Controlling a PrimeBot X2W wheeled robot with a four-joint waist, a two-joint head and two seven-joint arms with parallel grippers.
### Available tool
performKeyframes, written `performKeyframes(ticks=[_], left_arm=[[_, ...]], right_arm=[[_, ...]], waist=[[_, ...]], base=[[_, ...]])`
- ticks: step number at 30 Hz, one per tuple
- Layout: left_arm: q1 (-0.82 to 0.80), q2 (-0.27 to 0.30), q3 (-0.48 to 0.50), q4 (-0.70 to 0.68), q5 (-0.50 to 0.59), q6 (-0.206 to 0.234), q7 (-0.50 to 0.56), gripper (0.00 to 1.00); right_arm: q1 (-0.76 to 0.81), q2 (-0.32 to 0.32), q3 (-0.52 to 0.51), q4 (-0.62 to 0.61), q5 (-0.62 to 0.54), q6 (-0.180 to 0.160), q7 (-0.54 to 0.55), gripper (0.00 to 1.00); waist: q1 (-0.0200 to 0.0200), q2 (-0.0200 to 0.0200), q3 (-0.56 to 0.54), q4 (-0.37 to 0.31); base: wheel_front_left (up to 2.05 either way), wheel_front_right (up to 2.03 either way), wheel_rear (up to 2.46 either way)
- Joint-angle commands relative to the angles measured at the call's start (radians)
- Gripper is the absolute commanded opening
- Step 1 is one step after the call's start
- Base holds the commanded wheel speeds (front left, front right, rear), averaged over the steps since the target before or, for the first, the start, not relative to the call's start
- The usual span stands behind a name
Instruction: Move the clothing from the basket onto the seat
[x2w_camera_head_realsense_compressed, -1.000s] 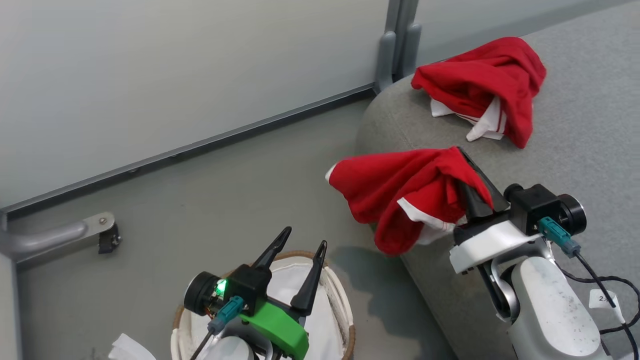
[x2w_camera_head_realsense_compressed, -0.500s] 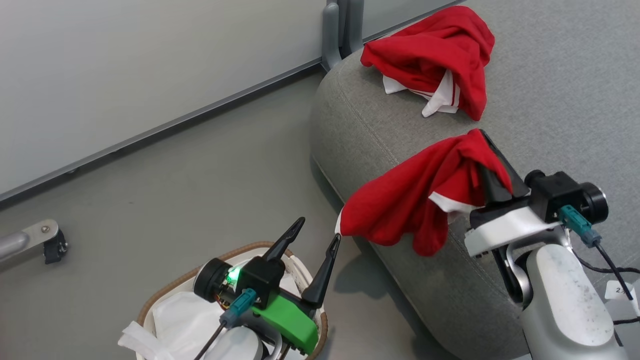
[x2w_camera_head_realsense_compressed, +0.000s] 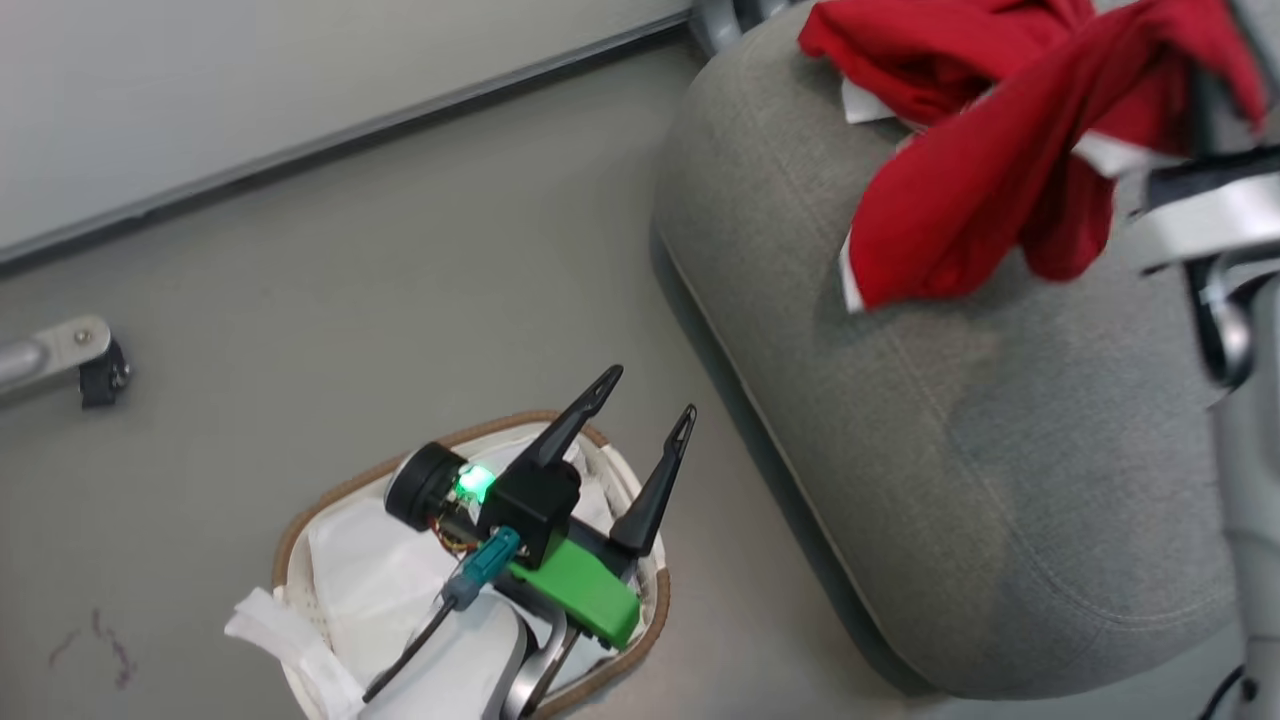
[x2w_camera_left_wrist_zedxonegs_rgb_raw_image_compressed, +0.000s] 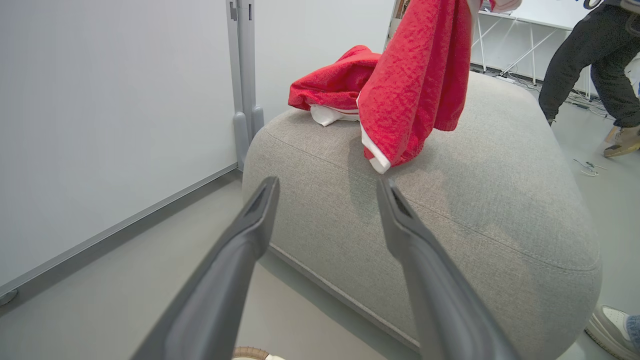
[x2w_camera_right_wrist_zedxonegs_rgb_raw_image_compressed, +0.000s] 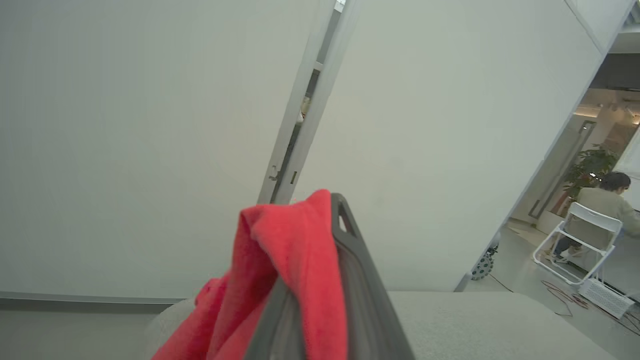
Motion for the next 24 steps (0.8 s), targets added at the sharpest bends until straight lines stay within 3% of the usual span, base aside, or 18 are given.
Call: performKeyframes(ticks=[1,4,10,24], left_arm=[[-0.029,0.009,-0.004,-0.004,0.008,-0.003,-0.001,1.0],[-0.079,0.022,-0.021,-0.008,0.028,-0.003,-0.001,1.0],[-0.131,0.035,-0.026,-0.016,0.05,-0.003,-0.001,1.0],[-0.145,0.061,-0.004,-0.021,0.075,-0.003,-0.001,1.0]], right_arm=[[-0.034,-0.026,-0.026,0.02,-0.009,-0.001,-0.002,0.0],[-0.097,-0.094,-0.099,0.093,-0.028,-0.001,-0.002,0.0],[-0.149,-0.139,-0.204,0.177,-0.066,-0.001,-0.002,0.0],[-0.129,-0.107,-0.329,0.29,-0.148,-0.001,-0.002,0.02]], waist=[[0.0,-0.0001,0.095,0.073],[0.0,-0.0001,0.174,0.12],[0.0,-0.0001,0.264,0.167],[0.0,-0.0001,0.35,0.162]], base=[[0.0,0.0,0.0],[0.0,0.0,0.0],[0.0,0.0,0.0],[0.0,0.0,0.0]])
